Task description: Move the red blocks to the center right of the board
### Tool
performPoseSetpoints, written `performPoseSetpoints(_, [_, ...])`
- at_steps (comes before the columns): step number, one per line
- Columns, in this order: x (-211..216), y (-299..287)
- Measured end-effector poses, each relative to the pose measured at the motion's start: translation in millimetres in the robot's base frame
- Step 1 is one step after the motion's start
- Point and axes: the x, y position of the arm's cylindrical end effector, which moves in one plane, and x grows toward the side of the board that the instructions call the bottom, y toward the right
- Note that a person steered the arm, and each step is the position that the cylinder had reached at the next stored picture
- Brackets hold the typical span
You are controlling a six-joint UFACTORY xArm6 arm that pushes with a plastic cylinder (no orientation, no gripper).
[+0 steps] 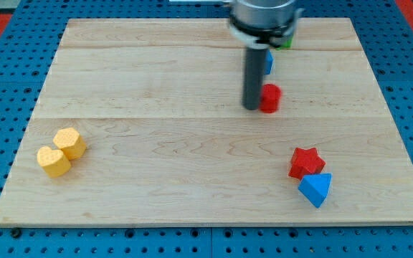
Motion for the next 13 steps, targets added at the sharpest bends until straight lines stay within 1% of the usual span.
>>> performPoseSetpoints(1, [-12.5,69.4])
performPoseSetpoints(2, [46.7,96.8])
performPoseSetpoints(3, [146.6,163.2])
performPoseSetpoints(4, [176.4,95.5])
performPoseSetpoints(5, [145.4,28.6])
performPoseSetpoints(6, [118.5,-22.4])
performPoseSetpoints(7, [87.1,3.4])
performPoseSetpoints(8, [96.8,37.2])
performPoseSetpoints(9, [123.0,44.8])
performPoseSetpoints(10, [85.9,80.5])
performPoseSetpoints(11, [46.6,98.5])
performPoseSetpoints(12, [69.9,129.3])
performPoseSetpoints(13, [43.6,124.1])
